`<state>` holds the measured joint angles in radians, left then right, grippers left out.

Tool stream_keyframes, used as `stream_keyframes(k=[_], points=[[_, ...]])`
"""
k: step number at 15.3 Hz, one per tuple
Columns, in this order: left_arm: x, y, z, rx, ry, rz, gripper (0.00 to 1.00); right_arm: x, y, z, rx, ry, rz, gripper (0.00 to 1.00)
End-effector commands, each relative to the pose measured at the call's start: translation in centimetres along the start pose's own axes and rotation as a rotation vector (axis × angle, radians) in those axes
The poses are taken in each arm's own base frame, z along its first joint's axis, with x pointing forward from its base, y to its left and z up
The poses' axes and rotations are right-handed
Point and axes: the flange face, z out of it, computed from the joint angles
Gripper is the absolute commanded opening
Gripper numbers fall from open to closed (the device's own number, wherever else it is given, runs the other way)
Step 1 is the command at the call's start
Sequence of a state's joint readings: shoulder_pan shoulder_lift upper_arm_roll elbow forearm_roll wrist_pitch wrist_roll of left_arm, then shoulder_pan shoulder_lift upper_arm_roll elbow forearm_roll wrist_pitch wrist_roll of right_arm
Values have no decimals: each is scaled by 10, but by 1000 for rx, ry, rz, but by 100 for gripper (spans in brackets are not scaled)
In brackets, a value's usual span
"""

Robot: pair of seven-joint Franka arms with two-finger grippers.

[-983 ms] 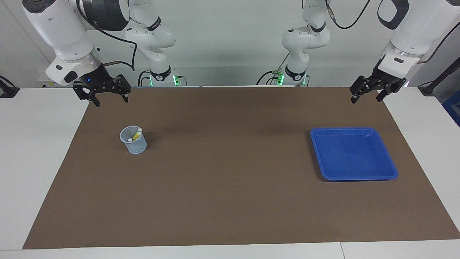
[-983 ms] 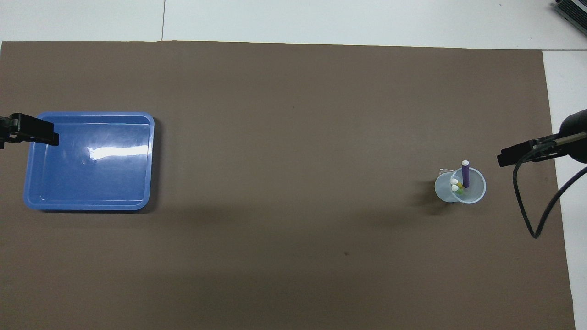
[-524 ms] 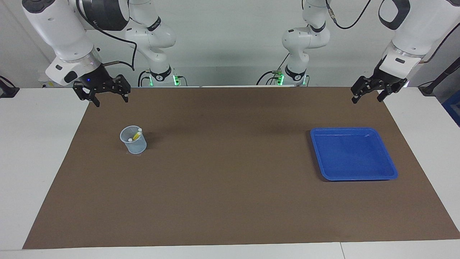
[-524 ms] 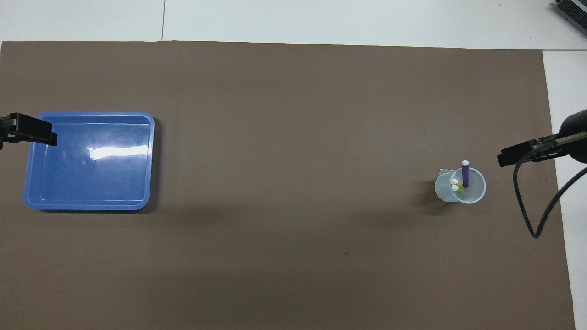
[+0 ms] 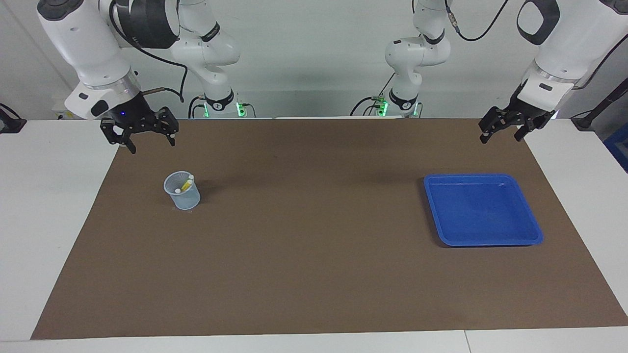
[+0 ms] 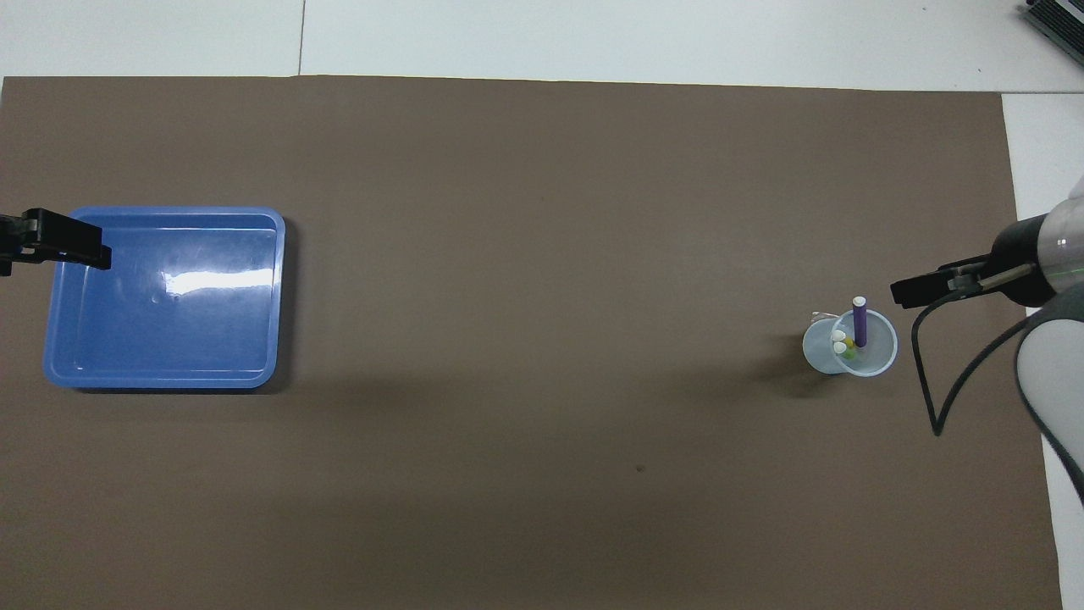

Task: Right arm passes pens to left for tray arrangement
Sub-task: 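Reach the right gripper into the cup and grasp the purple marker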

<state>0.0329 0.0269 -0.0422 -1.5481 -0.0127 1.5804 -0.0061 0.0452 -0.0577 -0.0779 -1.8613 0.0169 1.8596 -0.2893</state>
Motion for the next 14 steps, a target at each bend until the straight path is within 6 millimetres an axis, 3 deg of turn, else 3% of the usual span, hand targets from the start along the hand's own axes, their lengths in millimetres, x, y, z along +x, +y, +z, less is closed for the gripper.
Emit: stream_keyframes(k=[1, 2, 5, 8, 14], points=[[-1, 2, -3, 11, 21, 8, 100, -17, 1, 47, 9, 6, -62, 100], [-2, 2, -3, 11, 19, 8, 100, -15, 3, 60, 10, -6, -117, 100], [-4, 3, -6, 12, 22, 12, 100, -9, 8, 85, 17, -34, -234, 75], [-12, 5, -3, 13, -4, 14, 100, -9, 21, 107, 26, -65, -232, 62], [-21, 8, -4, 14, -19, 15, 100, 5, 9, 127, 22, -64, -232, 61]])
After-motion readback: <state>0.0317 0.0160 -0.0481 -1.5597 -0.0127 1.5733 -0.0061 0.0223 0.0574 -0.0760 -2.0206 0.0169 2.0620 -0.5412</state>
